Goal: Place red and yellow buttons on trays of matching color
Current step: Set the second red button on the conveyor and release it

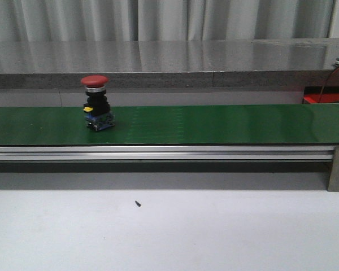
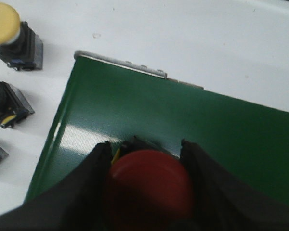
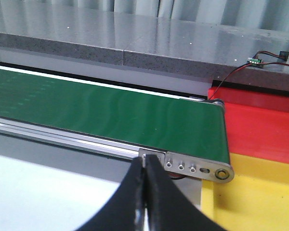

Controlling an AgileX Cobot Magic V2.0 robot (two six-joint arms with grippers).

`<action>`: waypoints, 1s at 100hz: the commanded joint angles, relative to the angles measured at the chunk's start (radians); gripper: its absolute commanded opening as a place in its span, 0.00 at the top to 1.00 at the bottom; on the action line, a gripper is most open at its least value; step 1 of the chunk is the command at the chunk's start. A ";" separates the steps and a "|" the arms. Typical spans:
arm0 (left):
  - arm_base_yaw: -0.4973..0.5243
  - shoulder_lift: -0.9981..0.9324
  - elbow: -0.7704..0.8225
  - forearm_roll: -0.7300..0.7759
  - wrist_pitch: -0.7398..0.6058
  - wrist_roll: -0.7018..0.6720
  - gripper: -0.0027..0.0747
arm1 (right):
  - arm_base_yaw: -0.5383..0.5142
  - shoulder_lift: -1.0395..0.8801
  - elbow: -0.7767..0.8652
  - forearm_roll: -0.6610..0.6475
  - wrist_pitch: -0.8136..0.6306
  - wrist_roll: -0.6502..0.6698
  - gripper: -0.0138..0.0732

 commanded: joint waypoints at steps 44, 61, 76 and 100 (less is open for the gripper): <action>-0.010 -0.039 -0.028 -0.033 -0.011 0.023 0.05 | -0.002 -0.014 -0.019 -0.010 -0.081 0.003 0.95; -0.031 -0.106 -0.028 -0.043 -0.024 0.023 0.11 | -0.002 -0.014 -0.019 -0.010 -0.081 0.003 0.95; -0.083 -0.198 -0.028 -0.043 -0.045 0.065 0.14 | -0.002 -0.014 -0.019 -0.010 -0.081 0.003 0.95; -0.200 -0.407 0.060 -0.035 -0.114 0.110 0.14 | -0.002 -0.014 -0.019 -0.010 -0.081 0.003 0.95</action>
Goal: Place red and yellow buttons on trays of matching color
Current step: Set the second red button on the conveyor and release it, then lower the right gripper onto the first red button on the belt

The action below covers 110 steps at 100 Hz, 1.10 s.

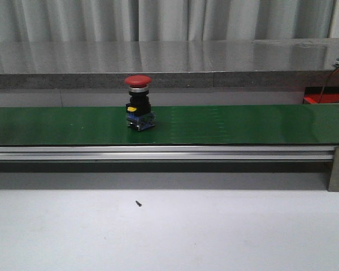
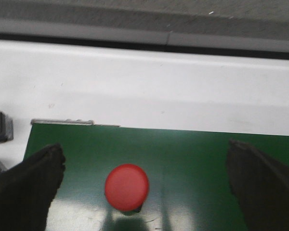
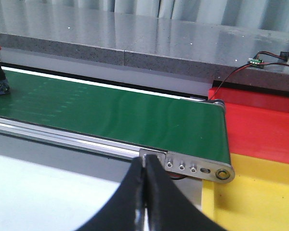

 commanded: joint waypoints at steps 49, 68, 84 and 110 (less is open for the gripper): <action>-0.101 -0.705 0.526 -0.005 -0.287 0.021 0.14 | -0.002 -0.014 -0.019 -0.010 -0.127 0.003 0.95; -0.101 -0.893 0.679 -0.006 -0.287 0.022 0.23 | -0.002 -0.014 -0.019 -0.010 -0.253 0.003 0.95; -0.101 -1.014 0.756 -0.006 -0.289 0.022 0.60 | -0.002 -0.014 -0.022 0.015 -0.350 0.003 0.95; -0.101 -1.057 0.774 -0.006 -0.307 0.022 0.99 | -0.002 0.040 -0.149 0.186 -0.129 0.003 0.95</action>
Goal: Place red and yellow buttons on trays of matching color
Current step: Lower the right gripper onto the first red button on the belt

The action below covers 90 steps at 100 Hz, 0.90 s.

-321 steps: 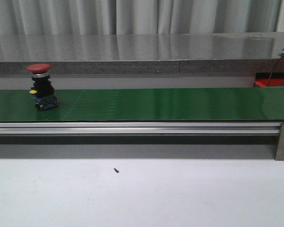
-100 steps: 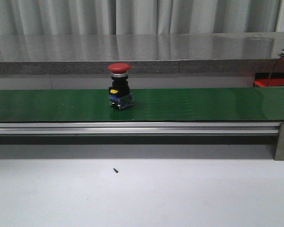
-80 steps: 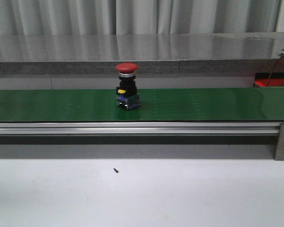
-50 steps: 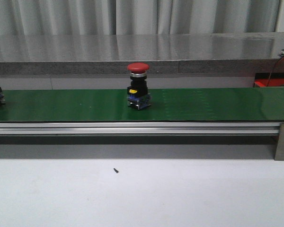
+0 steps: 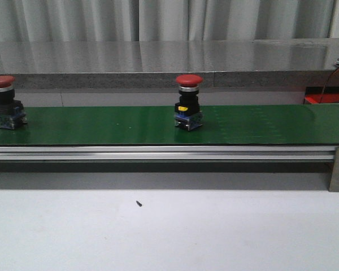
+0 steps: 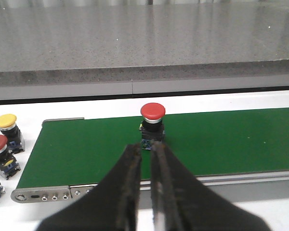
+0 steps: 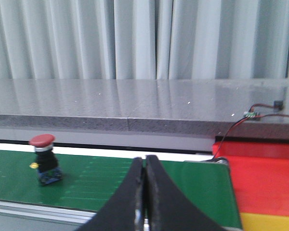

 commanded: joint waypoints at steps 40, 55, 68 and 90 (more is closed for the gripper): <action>-0.009 0.005 -0.025 -0.006 -0.084 0.003 0.99 | -0.002 0.620 -0.628 0.040 0.557 0.003 0.95; -0.009 0.005 -0.025 -0.006 -0.081 0.003 0.99 | -0.002 0.794 -0.768 0.045 0.557 0.003 0.95; -0.009 0.005 -0.025 -0.006 -0.081 0.003 0.99 | -0.002 0.893 -0.818 0.081 0.550 0.003 0.95; -0.009 0.005 -0.025 -0.006 -0.081 0.003 0.99 | -0.002 0.985 -0.824 0.201 0.573 0.001 0.95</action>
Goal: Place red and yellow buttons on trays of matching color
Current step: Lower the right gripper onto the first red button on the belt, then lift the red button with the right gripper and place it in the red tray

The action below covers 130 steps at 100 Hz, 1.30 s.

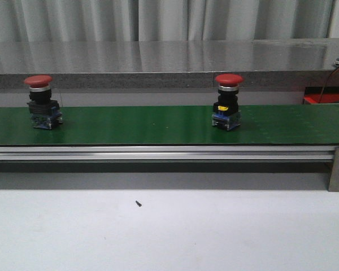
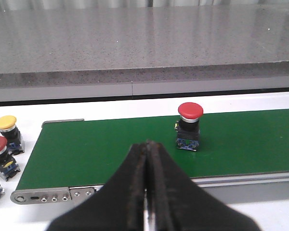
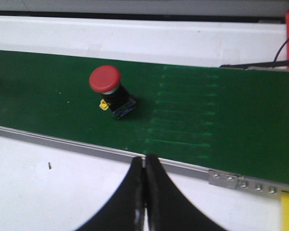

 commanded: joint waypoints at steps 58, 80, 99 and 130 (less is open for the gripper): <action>-0.009 0.005 -0.025 -0.007 -0.079 0.002 0.99 | -0.002 0.224 -0.262 0.031 0.157 -0.139 0.17; -0.009 0.005 -0.025 -0.007 -0.079 0.002 0.99 | -0.002 0.424 -0.409 -0.084 0.199 -0.139 0.17; -0.009 0.005 -0.025 -0.007 -0.079 0.002 0.99 | -0.002 0.553 -0.489 -0.132 0.211 -0.139 0.17; -0.009 0.005 -0.025 -0.007 -0.079 0.002 0.99 | -0.002 0.687 -0.537 -0.234 0.194 -0.137 0.23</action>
